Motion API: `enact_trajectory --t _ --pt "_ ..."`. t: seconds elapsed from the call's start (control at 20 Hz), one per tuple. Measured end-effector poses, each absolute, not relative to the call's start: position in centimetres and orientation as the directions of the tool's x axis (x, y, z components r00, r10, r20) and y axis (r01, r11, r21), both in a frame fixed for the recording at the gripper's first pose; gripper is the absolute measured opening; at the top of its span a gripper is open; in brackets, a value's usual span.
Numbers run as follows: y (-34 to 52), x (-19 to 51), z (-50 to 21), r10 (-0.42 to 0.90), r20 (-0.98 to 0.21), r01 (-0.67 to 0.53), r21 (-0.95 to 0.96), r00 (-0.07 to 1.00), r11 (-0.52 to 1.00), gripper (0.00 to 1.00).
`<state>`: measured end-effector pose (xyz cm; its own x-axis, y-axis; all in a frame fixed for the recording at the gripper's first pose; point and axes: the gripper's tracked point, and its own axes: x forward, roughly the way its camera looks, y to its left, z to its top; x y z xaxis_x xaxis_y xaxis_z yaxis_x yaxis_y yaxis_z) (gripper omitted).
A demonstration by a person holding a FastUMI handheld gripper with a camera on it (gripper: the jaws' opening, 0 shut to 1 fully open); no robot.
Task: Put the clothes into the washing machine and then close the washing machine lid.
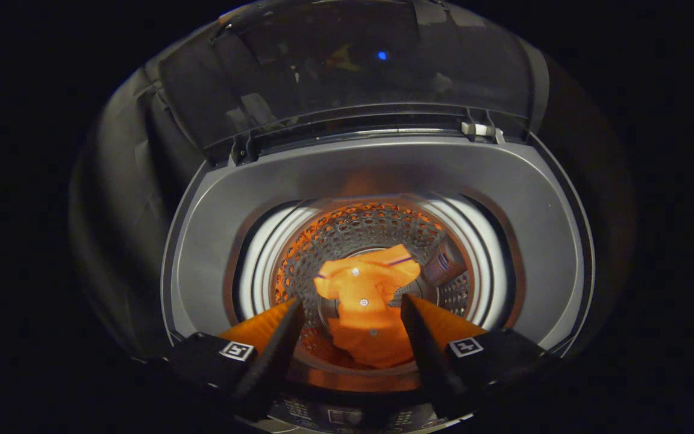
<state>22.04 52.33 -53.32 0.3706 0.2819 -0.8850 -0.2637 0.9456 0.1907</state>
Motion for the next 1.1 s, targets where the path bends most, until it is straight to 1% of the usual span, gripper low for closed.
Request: enact_trajectory --t 0.2,0.55,0.7,0.9,1.1 --pt "51.9 22.2 -52.9 0.272 -0.885 -0.266 0.177 0.378 0.948 0.99" --pt "51.9 22.0 -51.2 0.288 -0.867 -0.26 0.193 0.406 0.946 0.99" --pt "52.2 22.6 -47.9 0.329 -0.803 -0.276 0.213 0.497 0.937 0.99" --pt "52.6 23.4 -41.1 0.389 -0.688 -0.327 0.228 0.613 0.917 0.99" --pt "52.2 23.8 -34.8 0.417 -0.579 -0.3 0.291 0.701 0.908 0.99"
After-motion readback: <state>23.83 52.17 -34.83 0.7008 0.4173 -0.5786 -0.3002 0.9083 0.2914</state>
